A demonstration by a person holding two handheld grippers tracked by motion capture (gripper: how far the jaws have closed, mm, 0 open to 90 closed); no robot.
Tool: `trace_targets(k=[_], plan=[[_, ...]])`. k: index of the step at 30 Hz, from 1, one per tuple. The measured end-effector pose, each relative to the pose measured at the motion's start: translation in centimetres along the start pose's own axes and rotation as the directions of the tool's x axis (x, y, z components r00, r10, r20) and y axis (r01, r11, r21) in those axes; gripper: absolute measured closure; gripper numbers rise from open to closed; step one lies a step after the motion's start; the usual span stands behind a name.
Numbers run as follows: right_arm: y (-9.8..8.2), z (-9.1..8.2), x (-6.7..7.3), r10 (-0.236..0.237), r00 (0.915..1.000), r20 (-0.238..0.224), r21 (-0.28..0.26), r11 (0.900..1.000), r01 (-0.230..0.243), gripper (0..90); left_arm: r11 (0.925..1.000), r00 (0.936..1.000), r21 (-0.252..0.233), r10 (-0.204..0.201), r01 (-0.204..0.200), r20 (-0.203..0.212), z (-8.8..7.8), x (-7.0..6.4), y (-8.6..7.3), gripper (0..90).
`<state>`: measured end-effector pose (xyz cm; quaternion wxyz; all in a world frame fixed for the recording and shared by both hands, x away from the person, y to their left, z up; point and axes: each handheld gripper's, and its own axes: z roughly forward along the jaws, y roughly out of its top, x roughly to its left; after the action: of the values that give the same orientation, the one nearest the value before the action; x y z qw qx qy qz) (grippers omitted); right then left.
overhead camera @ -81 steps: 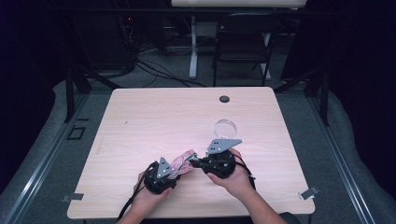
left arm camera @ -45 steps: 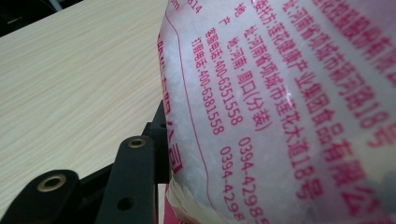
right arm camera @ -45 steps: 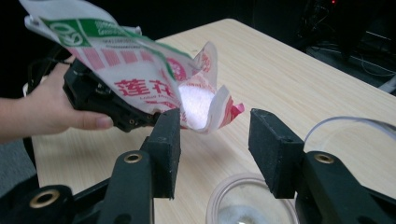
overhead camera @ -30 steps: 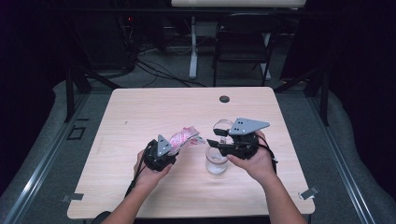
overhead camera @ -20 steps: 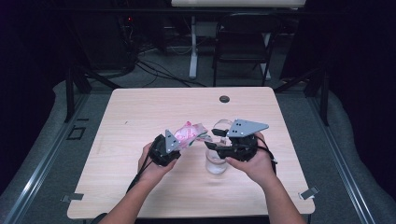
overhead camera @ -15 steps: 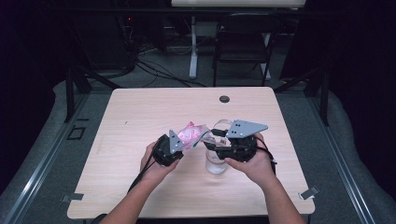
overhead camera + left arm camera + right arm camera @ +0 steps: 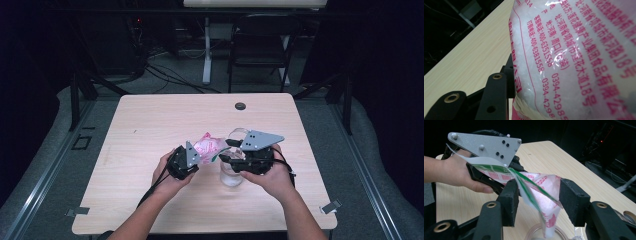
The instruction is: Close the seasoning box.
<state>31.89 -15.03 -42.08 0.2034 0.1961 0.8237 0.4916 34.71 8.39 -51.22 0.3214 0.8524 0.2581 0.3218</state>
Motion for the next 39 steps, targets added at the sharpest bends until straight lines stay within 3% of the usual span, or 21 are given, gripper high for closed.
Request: trace_targets(k=[13,22,28,39], plan=[[-0.4,1.0,0.1,-0.011,0.9988,-0.048,0.064,0.998,0.014,69.1,0.9986,0.9981,-0.009,0.052,-0.052,-0.033,-0.1,-0.6,0.2,59.4],[-0.6,1.0,0.1,0.011,0.9978,-0.065,0.087,0.996,-0.005,83.5,0.9957,0.9932,-0.013,0.091,-0.092,-0.073,-0.3,-0.8,0.3,59.5],[-0.8,1.1,0.1,0.052,0.9954,-0.080,0.095,0.994,-0.045,89.7,0.9940,0.9904,-0.011,0.107,-0.108,-0.087,-0.4,-0.9,0.3,59.5],[-0.9,1.1,-0.1,0.137,0.9858,-0.096,0.113,0.986,-0.126,90.0,0.9919,0.9866,-0.013,0.124,-0.126,-0.106,-0.4,-1.0,0.3,59.5]])
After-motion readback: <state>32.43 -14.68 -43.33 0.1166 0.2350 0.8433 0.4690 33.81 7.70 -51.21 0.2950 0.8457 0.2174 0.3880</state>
